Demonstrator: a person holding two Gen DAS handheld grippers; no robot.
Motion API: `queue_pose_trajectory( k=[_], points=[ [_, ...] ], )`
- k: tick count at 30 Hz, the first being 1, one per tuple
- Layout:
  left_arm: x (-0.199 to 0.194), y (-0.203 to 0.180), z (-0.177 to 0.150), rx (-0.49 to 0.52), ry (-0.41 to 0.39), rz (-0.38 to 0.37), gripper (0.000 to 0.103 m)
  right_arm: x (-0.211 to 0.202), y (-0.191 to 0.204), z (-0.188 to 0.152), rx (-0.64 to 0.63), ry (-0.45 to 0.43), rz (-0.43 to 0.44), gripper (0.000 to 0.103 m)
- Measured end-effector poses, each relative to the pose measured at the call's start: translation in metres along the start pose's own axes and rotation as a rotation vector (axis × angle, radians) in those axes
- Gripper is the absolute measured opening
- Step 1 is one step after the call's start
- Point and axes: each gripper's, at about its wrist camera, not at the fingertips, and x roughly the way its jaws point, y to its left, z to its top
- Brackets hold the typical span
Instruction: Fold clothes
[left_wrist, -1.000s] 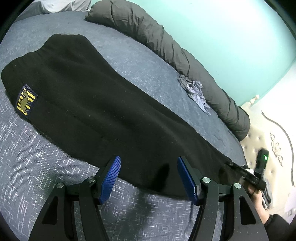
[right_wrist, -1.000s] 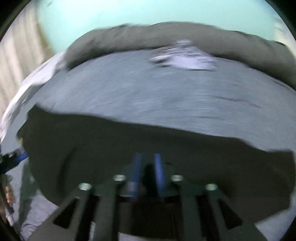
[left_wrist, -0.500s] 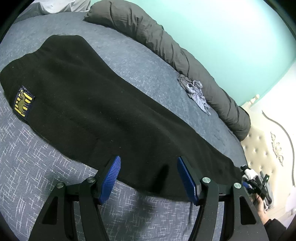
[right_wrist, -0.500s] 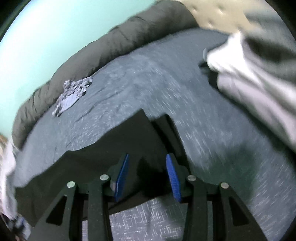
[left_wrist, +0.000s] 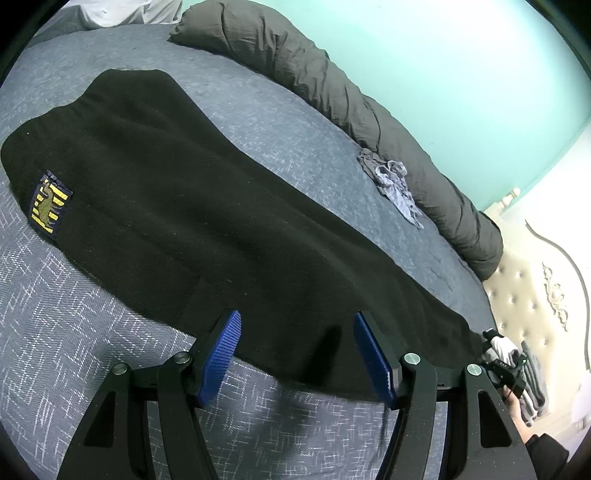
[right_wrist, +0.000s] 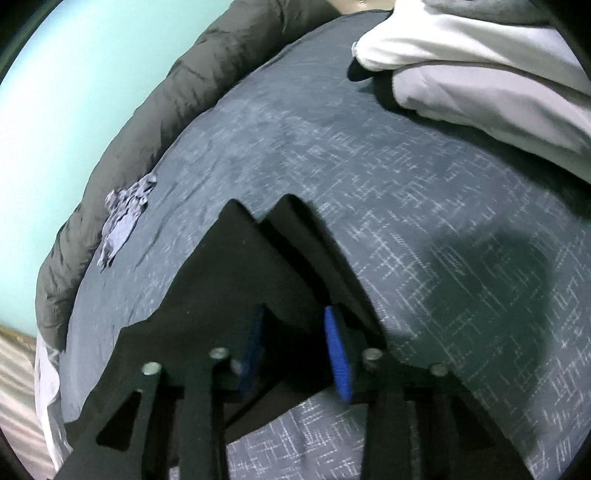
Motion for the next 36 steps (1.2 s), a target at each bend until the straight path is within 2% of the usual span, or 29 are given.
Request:
queue_pose_trajectory(
  k=[1, 3, 8, 14, 17, 20, 21, 22, 25, 30, 36],
  points=[
    [0.000, 0.000, 0.000, 0.001, 0.001, 0.000, 0.068, -0.003, 0.003, 0.000, -0.016, -0.012, 0.001, 0.010],
    [0.001, 0.000, 0.002, 0.001, 0.001, 0.001, 0.068, -0.010, 0.011, 0.002, -0.054, -0.041, 0.008, 0.007],
    [0.001, 0.000, 0.004, 0.000, -0.001, -0.001, 0.068, -0.036, 0.019, 0.012, -0.100, -0.135, -0.008, 0.005],
    [0.001, 0.002, 0.005, -0.001, -0.002, -0.005, 0.068, -0.015, -0.003, -0.001, -0.078, -0.061, -0.102, 0.005],
    [0.000, 0.004, 0.007, -0.005, -0.005, -0.004, 0.068, -0.016, -0.002, -0.002, -0.095, -0.056, -0.122, 0.006],
    [0.001, 0.007, 0.008, -0.009, -0.006, -0.004, 0.068, -0.020, 0.000, -0.002, -0.118, -0.056, -0.139, 0.014],
    [0.001, 0.007, 0.008, -0.009, -0.004, -0.005, 0.068, -0.024, 0.004, 0.001, -0.140, -0.073, -0.158, 0.024],
    [0.001, 0.007, 0.008, -0.008, -0.003, -0.005, 0.068, -0.030, 0.009, 0.005, -0.172, -0.100, -0.166, 0.028],
    [0.001, 0.004, 0.007, -0.003, -0.001, -0.003, 0.068, -0.035, 0.030, 0.017, -0.291, -0.129, -0.141, 0.030],
    [0.002, 0.001, 0.006, 0.005, -0.002, 0.005, 0.068, -0.005, 0.079, 0.025, -0.462, -0.040, -0.128, 0.039],
    [0.005, -0.002, 0.004, 0.015, 0.007, 0.014, 0.068, 0.027, 0.113, 0.021, -0.630, 0.031, -0.155, 0.041]
  ],
)
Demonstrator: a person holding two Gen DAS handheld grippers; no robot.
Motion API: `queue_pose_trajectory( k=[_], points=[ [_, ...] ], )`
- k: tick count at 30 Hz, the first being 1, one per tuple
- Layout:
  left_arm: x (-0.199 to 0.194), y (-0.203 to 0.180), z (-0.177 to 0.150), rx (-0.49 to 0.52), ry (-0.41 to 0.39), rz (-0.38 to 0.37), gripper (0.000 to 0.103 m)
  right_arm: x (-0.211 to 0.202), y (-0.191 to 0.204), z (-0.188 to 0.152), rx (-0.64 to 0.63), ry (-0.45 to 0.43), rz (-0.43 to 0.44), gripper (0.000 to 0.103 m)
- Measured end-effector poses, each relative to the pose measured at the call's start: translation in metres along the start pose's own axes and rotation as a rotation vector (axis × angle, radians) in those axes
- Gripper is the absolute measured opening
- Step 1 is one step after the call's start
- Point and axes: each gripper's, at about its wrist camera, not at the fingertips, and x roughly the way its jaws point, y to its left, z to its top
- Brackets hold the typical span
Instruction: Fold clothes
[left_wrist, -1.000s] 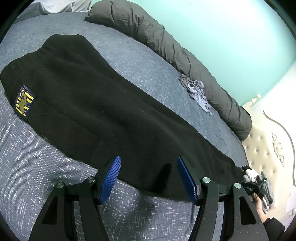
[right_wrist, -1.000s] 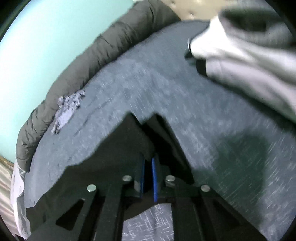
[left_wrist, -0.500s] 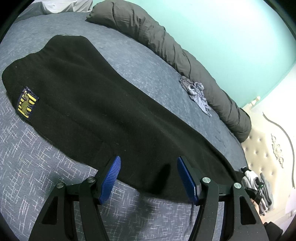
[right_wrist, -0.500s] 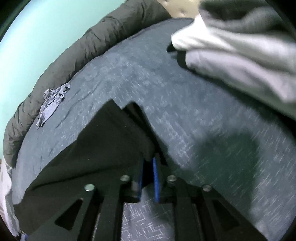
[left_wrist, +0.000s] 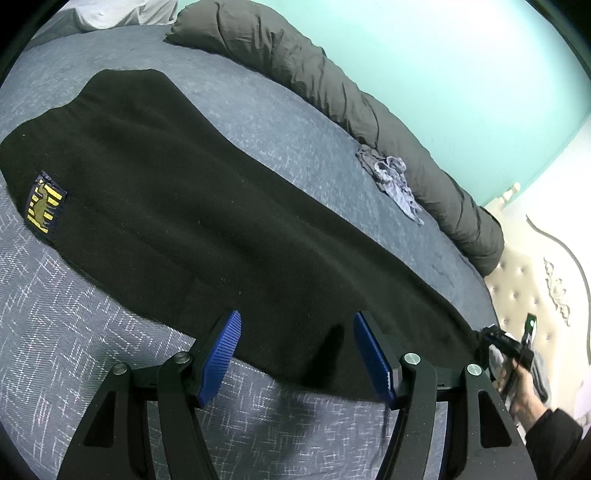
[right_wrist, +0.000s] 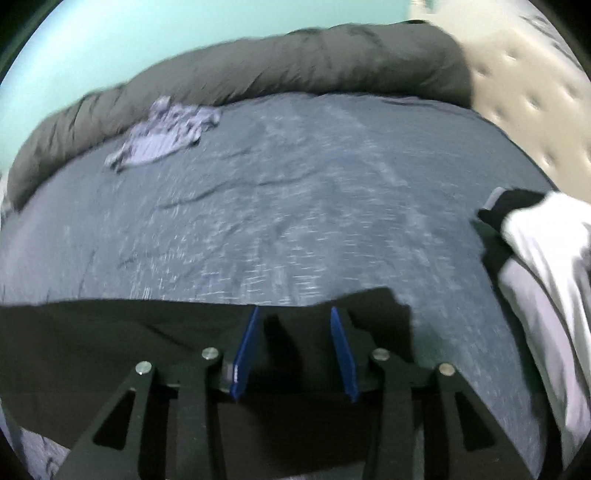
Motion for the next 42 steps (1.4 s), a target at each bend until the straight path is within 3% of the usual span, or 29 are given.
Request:
queue_pose_trajectory(
  k=[7, 11, 14, 16, 22, 29, 31, 37, 42],
  points=[
    [0.003, 0.000, 0.002, 0.000, 0.004, 0.000, 0.068, 0.026, 0.025, -0.011, -0.119, 0.080, 0.006, 0.041],
    [-0.001, 0.002, 0.001, 0.001, 0.002, 0.000, 0.068, 0.032, 0.032, -0.019, -0.155, 0.072, 0.003, 0.041],
    [-0.001, 0.003, 0.000, 0.003, 0.001, 0.002, 0.068, 0.033, 0.033, -0.021, -0.167, 0.061, 0.022, 0.023],
    [-0.001, 0.002, -0.001, 0.005, 0.003, 0.003, 0.068, 0.033, 0.038, -0.024, -0.194, 0.049, 0.009, 0.004],
    [0.002, 0.001, 0.000, 0.006, 0.007, 0.007, 0.068, 0.025, 0.037, -0.023, -0.178, -0.008, 0.010, 0.002],
    [0.003, 0.001, -0.001, 0.008, 0.006, 0.010, 0.068, 0.007, 0.027, 0.001, -0.100, -0.120, -0.026, 0.001],
    [0.003, 0.001, -0.001, 0.008, 0.006, 0.010, 0.068, 0.010, 0.031, 0.007, -0.103, -0.116, -0.047, 0.001],
    [0.004, 0.002, 0.002, 0.007, 0.007, 0.011, 0.068, 0.045, 0.039, 0.004, -0.089, 0.015, -0.099, 0.001],
    [-0.002, 0.007, 0.006, -0.005, -0.006, 0.010, 0.068, 0.020, 0.017, 0.004, 0.083, -0.050, -0.146, 0.006]
  ],
)
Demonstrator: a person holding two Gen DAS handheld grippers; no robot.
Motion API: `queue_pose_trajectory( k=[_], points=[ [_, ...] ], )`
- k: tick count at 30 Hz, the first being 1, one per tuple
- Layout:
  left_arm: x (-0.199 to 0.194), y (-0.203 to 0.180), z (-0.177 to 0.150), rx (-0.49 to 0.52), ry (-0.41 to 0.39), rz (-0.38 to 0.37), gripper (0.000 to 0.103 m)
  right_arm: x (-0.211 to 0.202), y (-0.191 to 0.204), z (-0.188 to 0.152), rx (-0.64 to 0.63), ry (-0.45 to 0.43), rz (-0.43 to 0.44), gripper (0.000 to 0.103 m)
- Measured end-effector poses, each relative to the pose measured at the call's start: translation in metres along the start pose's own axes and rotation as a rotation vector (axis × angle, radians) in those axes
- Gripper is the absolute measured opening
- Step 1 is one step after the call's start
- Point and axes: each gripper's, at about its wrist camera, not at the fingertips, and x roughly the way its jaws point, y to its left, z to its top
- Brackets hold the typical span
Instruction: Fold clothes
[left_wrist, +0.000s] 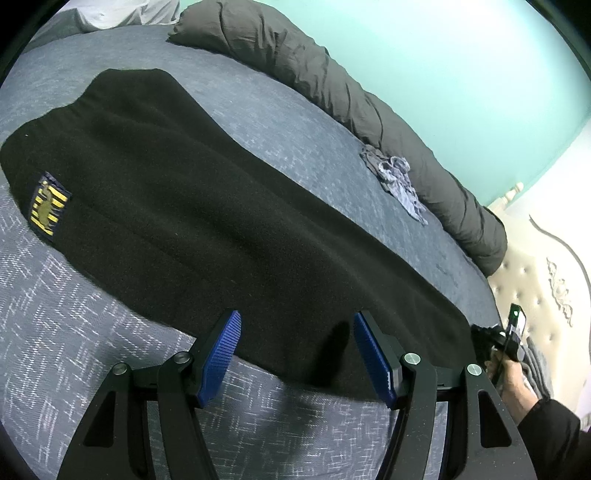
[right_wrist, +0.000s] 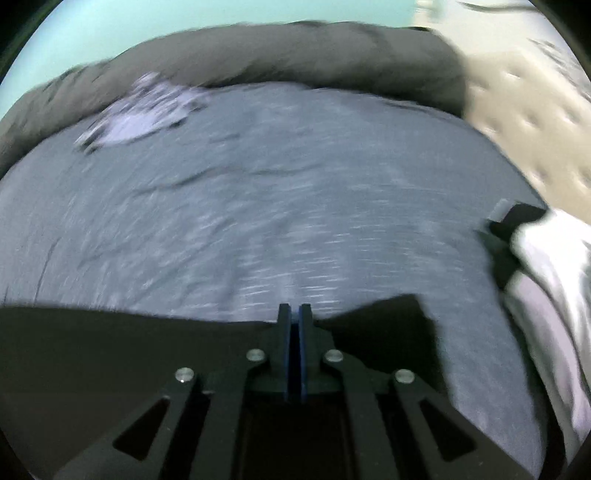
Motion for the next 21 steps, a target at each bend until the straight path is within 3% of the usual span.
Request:
queue_pose_trajectory(
  k=[2, 5, 8, 9, 16, 21],
  points=[
    [-0.005, 0.002, 0.004, -0.005, -0.011, -0.002, 0.068, -0.026, -0.002, -0.008, 0.071, -0.049, 0.095, 0.006],
    [-0.019, 0.006, 0.009, -0.022, -0.032, -0.004, 0.068, -0.059, 0.017, -0.030, 0.073, -0.085, 0.234, 0.009],
    [-0.033, 0.011, 0.014, -0.035, -0.048, -0.004, 0.068, -0.085, 0.054, -0.063, 0.040, -0.071, 0.392, 0.024],
    [-0.038, 0.013, 0.014, -0.040, -0.052, -0.003, 0.068, -0.091, 0.070, -0.074, 0.014, -0.059, 0.438, 0.028],
    [-0.066, 0.031, 0.008, -0.048, -0.066, 0.018, 0.068, -0.129, 0.212, -0.148, -0.206, 0.042, 0.685, 0.029],
    [-0.078, 0.050, 0.004, -0.064, -0.056, 0.035, 0.068, -0.139, 0.293, -0.179, -0.281, 0.077, 0.760, 0.029]
  ],
)
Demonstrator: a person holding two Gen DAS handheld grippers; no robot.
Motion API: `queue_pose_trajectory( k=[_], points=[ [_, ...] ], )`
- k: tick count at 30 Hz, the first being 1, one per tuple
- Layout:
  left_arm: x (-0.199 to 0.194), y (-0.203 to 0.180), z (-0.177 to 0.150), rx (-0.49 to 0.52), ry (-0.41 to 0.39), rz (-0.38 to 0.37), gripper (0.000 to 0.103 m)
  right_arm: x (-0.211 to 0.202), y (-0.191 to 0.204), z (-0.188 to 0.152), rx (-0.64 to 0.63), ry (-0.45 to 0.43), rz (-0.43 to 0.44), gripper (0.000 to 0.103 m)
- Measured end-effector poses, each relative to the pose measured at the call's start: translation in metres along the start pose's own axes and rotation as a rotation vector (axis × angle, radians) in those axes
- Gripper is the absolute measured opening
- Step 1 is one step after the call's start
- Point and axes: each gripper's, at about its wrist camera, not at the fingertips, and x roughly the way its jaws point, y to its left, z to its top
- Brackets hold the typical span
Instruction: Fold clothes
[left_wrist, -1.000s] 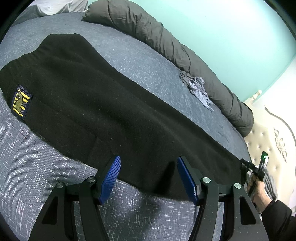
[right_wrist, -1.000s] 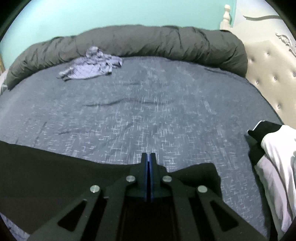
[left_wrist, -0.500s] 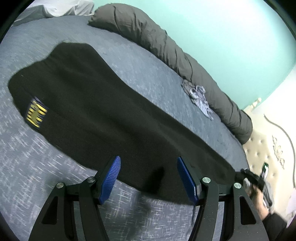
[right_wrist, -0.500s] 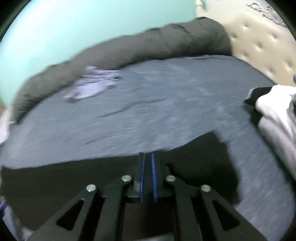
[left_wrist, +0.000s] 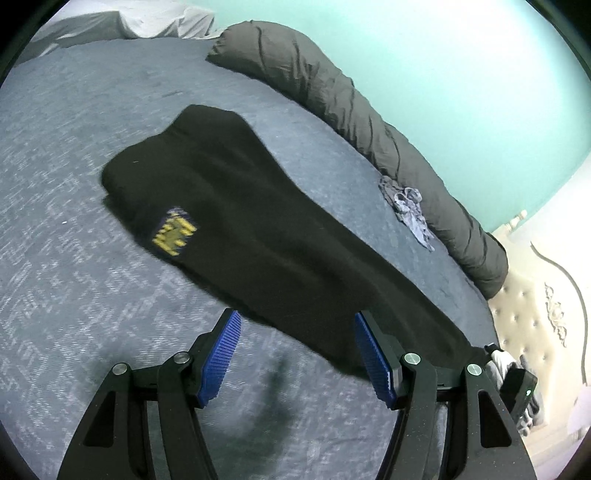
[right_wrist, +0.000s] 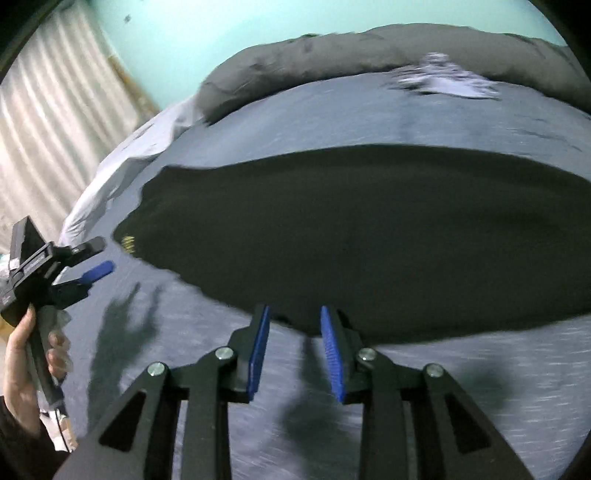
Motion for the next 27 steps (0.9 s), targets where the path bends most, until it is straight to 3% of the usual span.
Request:
queue_pose_trajectory(
  k=[4, 7, 11, 17, 22, 27],
  points=[
    [-0.010, 0.018, 0.004, -0.012, -0.003, 0.018, 0.068, 0.041, 0.041, 0.013, -0.024, 0.043, 0.027, 0.029],
    [-0.014, 0.029, 0.008, -0.031, -0.008, 0.018, 0.068, 0.066, 0.069, 0.021, -0.062, 0.085, -0.001, 0.043],
    [-0.014, 0.041, 0.011, -0.056, -0.004, 0.017, 0.068, 0.081, 0.078, 0.022, -0.048, 0.103, -0.037, 0.043],
    [-0.018, 0.044, 0.013, -0.064, -0.003, -0.008, 0.068, 0.077, 0.072, 0.000, 0.008, 0.135, 0.005, 0.043],
    [-0.020, 0.039, 0.012, -0.060, -0.009, -0.027, 0.068, 0.078, 0.068, 0.003, -0.021, 0.094, -0.022, 0.040],
    [-0.021, 0.044, 0.012, -0.080, -0.013, -0.026, 0.068, 0.068, 0.075, 0.018, -0.050, -0.016, -0.059, 0.040]
  ],
)
